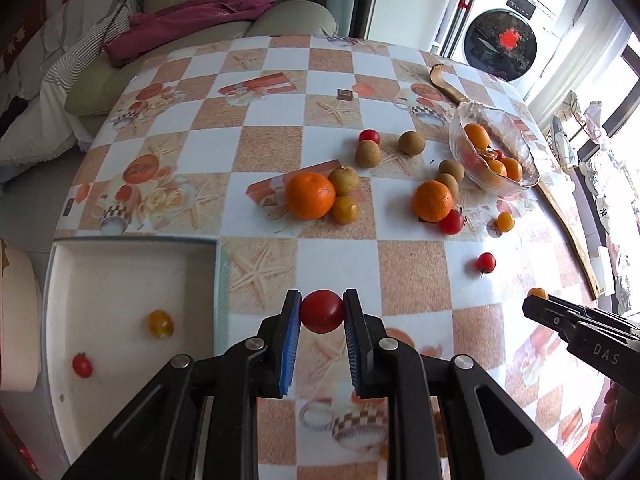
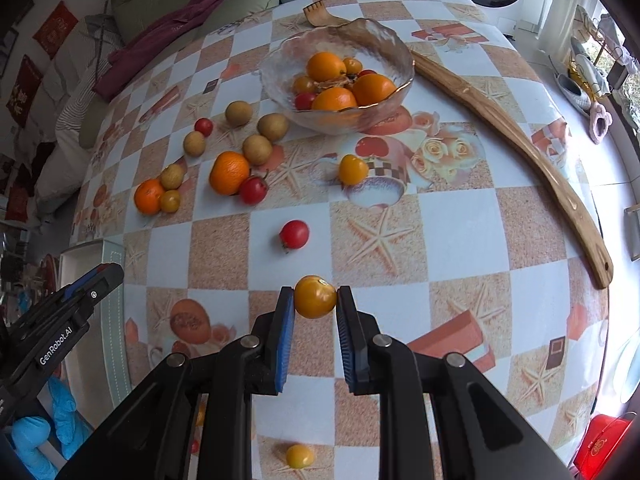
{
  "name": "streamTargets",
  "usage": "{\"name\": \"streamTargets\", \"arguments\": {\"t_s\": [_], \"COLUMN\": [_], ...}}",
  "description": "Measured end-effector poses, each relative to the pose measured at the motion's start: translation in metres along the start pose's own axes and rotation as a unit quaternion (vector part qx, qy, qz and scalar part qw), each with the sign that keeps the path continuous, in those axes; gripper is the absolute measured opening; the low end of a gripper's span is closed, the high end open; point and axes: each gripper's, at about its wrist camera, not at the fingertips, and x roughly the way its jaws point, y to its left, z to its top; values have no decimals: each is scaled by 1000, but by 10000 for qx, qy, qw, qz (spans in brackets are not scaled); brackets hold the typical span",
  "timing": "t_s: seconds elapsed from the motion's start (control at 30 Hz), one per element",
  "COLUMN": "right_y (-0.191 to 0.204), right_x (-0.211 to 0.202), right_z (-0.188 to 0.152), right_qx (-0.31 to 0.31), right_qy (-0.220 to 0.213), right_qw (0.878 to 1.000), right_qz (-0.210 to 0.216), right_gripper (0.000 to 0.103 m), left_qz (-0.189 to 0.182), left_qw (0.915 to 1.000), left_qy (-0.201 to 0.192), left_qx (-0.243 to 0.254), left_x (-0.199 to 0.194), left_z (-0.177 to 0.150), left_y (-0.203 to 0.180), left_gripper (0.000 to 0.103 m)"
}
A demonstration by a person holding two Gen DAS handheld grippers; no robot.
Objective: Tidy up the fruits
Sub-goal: 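Carry both held tomatoes over the white tray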
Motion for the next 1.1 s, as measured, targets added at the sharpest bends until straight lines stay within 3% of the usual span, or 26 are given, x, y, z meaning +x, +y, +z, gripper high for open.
{"name": "streamTargets", "arguments": {"t_s": [0.37, 0.87, 1.1], "right_y": [52, 173, 231], "right_x": [-4, 18, 41], "right_z": [-11, -20, -32], "right_qx": [-368, -1222, -1617], "right_qy": [52, 312, 624], "right_qw": [9992, 9902, 9812], "right_qz": [162, 593, 851], "right_gripper": [23, 23, 23], "left_qz": [220, 724, 954], "left_qw": [9994, 9914, 9856], "left_qy": [-98, 18, 221], "left_qx": [-248, -1094, -1378], "left_x": [-27, -39, -30], "left_z": [-21, -65, -92], "left_y": [50, 155, 185], "left_gripper": [23, 23, 23]}}
